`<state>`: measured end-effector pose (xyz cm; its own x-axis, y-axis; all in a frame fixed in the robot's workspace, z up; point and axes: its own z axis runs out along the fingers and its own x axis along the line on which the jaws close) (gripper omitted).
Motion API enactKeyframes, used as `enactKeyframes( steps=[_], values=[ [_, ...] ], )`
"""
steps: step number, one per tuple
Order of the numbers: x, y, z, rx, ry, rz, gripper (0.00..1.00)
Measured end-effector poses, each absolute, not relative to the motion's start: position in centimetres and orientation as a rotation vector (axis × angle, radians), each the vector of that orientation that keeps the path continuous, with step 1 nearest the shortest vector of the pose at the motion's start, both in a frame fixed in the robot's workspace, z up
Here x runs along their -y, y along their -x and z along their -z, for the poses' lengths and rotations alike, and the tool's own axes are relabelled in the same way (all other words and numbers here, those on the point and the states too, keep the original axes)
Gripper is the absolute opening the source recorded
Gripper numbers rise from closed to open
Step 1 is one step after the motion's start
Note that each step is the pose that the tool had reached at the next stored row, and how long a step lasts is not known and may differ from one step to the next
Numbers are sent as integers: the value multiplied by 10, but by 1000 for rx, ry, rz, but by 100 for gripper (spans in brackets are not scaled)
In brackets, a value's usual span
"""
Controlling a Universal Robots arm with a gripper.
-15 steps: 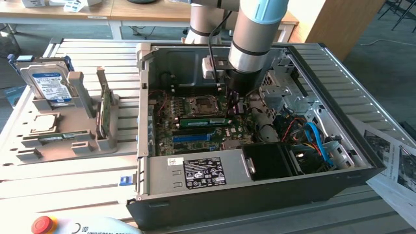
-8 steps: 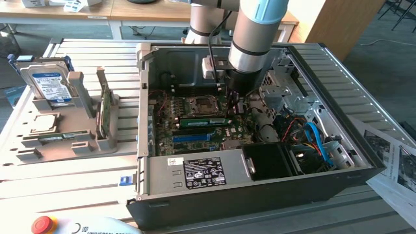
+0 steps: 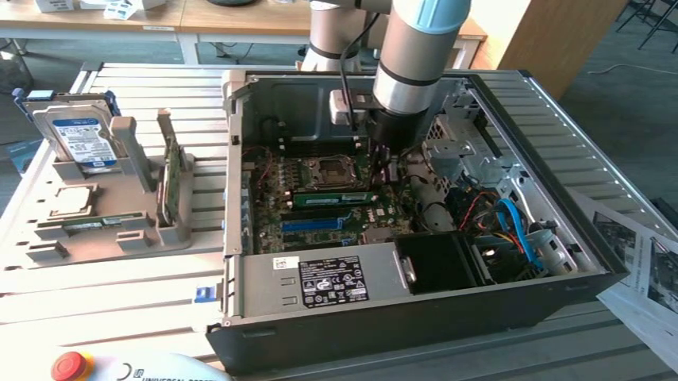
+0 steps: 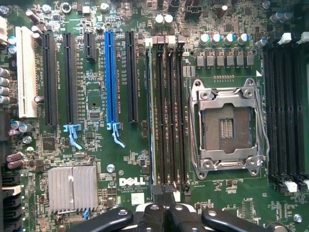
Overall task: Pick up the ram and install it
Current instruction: 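Press down the ram until it locks into place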
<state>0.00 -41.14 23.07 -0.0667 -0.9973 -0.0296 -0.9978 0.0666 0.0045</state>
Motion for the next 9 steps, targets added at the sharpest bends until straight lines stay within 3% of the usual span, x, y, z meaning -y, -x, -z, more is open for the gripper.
enactKeyframes(
  steps=[9],
  values=[
    [411, 0, -241, -2281, 2133, -37, 11]
  ],
)
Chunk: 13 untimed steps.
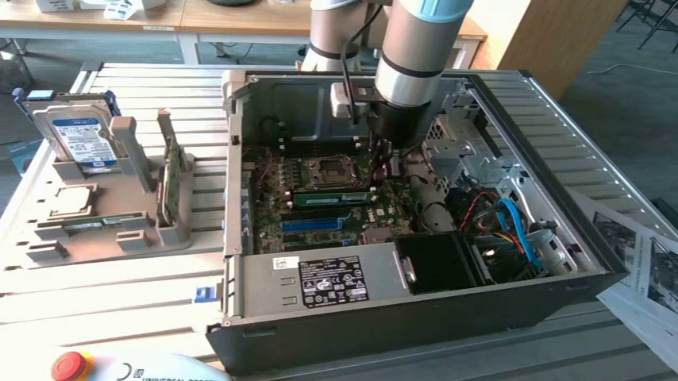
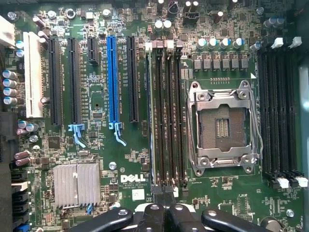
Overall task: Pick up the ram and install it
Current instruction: 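Press down the ram until it locks into place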
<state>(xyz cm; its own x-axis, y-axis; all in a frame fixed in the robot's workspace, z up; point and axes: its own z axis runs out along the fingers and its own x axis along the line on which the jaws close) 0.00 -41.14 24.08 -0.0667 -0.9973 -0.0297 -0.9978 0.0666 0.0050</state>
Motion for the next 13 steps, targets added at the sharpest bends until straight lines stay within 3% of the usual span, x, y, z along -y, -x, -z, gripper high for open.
enactKeyframes(
  steps=[13],
  values=[
    [411, 10, -241, -2281, 2134, -37, 11]
  ],
)
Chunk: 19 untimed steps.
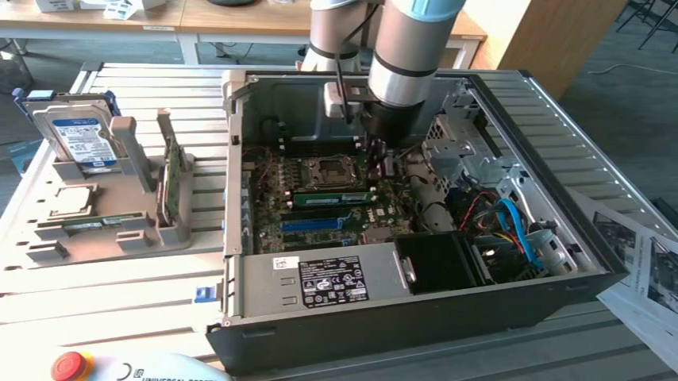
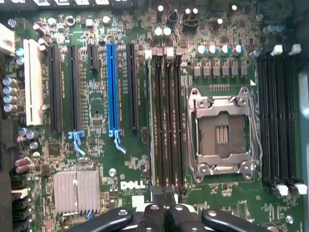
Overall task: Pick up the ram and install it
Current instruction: 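Press down the ram until it locks into place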
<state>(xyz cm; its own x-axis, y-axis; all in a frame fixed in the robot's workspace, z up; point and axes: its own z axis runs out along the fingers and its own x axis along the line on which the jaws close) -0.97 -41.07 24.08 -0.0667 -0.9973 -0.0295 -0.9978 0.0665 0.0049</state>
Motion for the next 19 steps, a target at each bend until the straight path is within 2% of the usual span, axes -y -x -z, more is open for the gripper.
enactKeyframes(
  steps=[19],
  values=[
    [409, 52, -241, -2280, 2132, -35, 11]
  ],
)
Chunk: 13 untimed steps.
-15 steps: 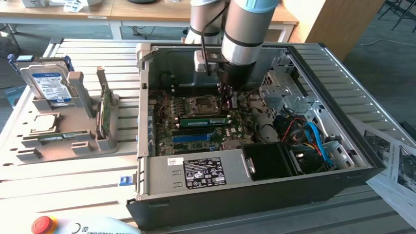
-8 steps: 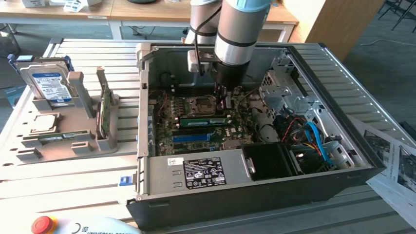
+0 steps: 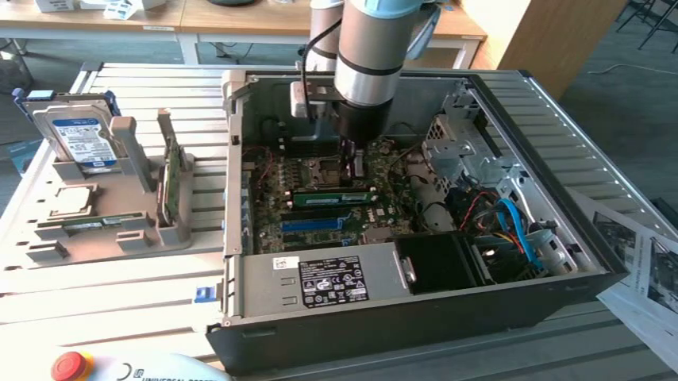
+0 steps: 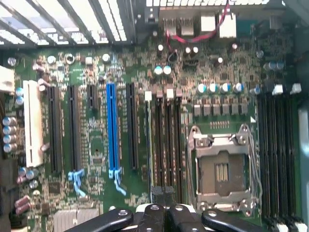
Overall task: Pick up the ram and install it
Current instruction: 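Press down the ram until it locks into place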
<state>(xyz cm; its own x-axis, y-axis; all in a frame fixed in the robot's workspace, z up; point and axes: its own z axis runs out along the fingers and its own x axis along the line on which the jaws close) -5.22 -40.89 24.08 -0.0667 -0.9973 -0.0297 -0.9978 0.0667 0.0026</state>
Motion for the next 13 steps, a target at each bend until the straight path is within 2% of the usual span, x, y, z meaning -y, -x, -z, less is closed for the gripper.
enactKeyframes(
  steps=[13],
  values=[
    [409, 73, -241, -2279, 2132, -34, 11]
  ],
)
